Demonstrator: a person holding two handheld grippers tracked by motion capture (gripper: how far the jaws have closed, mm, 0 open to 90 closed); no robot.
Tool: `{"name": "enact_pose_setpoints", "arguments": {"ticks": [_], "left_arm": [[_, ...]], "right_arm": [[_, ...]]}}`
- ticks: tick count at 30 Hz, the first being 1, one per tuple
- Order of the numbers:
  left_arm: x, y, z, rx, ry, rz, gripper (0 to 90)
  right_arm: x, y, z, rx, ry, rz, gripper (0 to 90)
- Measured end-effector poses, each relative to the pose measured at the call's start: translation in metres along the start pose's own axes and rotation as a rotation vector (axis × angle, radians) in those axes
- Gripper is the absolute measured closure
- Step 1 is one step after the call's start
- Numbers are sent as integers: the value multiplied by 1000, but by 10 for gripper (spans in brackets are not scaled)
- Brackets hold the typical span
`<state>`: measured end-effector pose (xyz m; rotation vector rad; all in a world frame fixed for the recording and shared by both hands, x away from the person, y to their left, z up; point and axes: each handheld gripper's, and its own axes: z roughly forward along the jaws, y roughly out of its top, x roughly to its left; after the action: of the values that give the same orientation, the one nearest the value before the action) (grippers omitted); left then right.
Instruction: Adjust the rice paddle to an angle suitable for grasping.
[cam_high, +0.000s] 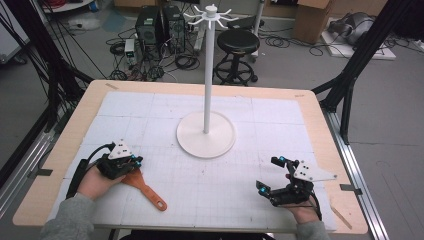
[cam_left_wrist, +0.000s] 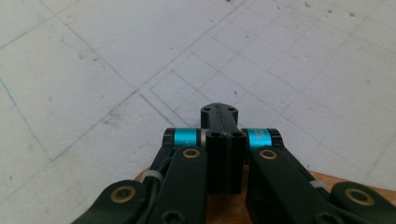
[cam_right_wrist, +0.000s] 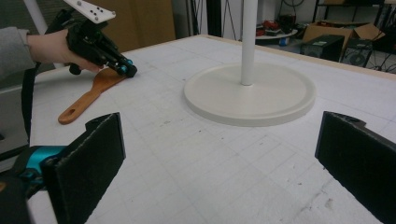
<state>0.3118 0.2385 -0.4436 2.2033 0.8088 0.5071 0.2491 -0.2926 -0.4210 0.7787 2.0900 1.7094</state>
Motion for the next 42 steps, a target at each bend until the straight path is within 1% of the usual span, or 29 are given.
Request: {"name": "enact_pose_setpoints", "arguments": {"ticks": [1,4,6,8,11,14,15,16,18,20,23,24,26,27,28,29,31,32,36,39,40,42], "left_arm": [[0,-2,-1,-5,-4,-13,897],[1,-7,-6,-10,-15,-20,897],[0,-9,-9,-6,-4,-21,897],[-2,-10,-11,0,8,-13,897],[-6,-11,-14,7,18,-17,897],[-7,-14,-17,0,18,-24,897],[-8,-17,-19,-12,16,-37,897],[-8,-22,-21,-28,7,-59,897],[-7,-24,-23,-37,-6,-107,897],[-8,-26,-26,-35,-13,-113,897],[-9,-30,-30,-39,-17,-111,897],[-9,-31,-31,-39,-15,-107,897],[-10,-33,-33,-39,-18,-112,897],[-11,-34,-33,-43,-17,-127,897],[-12,-35,-36,-46,-20,-159,897],[-12,-35,-36,-46,-20,-159,897],[-15,-37,-39,-39,-15,-143,897],[-16,-38,-40,-39,-12,-141,897],[-19,-41,-45,-33,-15,-128,896],[-20,-43,-48,-32,-13,-127,896],[-22,-45,-51,-24,-13,-123,896],[-24,-47,-54,-28,-6,-121,896]], "right_arm": [[0,0,0,0,0,-1,1],[0,0,0,4,0,2,1],[0,-1,0,8,1,5,1],[0,-1,0,11,3,7,1],[1,-1,1,9,4,3,1],[0,-1,1,8,2,-2,1],[1,-1,1,9,3,1,1],[1,-1,1,11,3,1,1],[1,-1,1,13,6,-1,1],[1,-1,2,14,6,0,1],[1,-1,2,16,6,2,1],[1,0,2,12,6,-5,1],[2,0,1,9,4,-2,1],[2,0,1,9,4,-2,1],[2,0,1,3,2,-9,1],[2,0,1,3,2,-9,1],[3,0,1,10,4,-4,1],[3,1,2,12,5,-7,1],[3,1,2,10,4,-12,1],[4,1,1,8,6,-8,1],[4,1,1,9,7,-6,1],[4,1,1,11,8,-3,1]]}}
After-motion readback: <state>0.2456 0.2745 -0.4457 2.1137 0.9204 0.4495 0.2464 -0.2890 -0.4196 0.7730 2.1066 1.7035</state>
